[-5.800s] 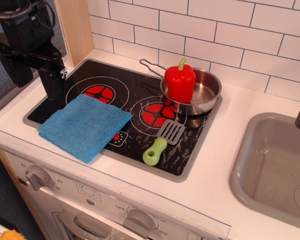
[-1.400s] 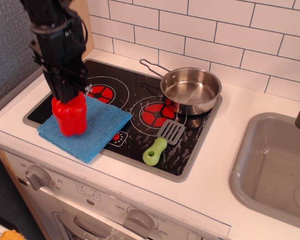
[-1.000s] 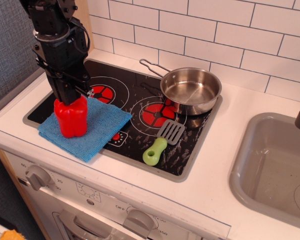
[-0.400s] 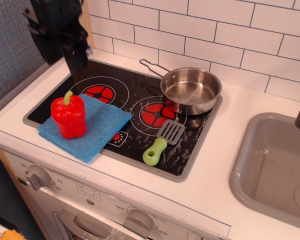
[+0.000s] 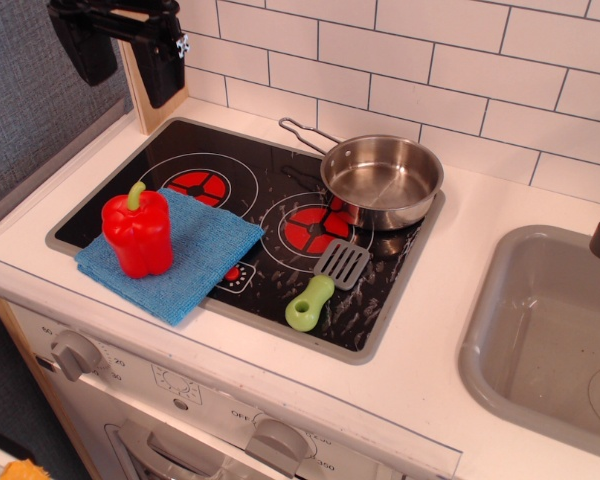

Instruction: Place the red pepper on the blue towel

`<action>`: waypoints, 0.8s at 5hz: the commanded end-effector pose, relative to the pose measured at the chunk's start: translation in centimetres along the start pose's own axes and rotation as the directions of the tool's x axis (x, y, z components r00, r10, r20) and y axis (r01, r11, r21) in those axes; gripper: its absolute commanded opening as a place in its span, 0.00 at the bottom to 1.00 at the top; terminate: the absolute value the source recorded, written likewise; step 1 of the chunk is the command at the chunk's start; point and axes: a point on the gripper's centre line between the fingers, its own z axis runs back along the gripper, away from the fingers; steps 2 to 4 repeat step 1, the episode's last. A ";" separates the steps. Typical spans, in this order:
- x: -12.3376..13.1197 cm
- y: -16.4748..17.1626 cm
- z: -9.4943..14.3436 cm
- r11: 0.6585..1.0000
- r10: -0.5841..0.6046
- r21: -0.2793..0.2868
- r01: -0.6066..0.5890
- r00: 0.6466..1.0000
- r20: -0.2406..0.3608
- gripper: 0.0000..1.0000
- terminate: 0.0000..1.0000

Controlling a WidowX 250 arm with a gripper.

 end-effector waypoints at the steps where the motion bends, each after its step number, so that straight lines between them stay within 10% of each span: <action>1: 0.1 -0.2 1.6 1.000 0.000 0.016 0.000 1.000 0.030 1.00 1.00; 4: 0.1 -0.2 1.6 1.000 0.000 0.016 0.000 1.000 0.030 1.00 1.00</action>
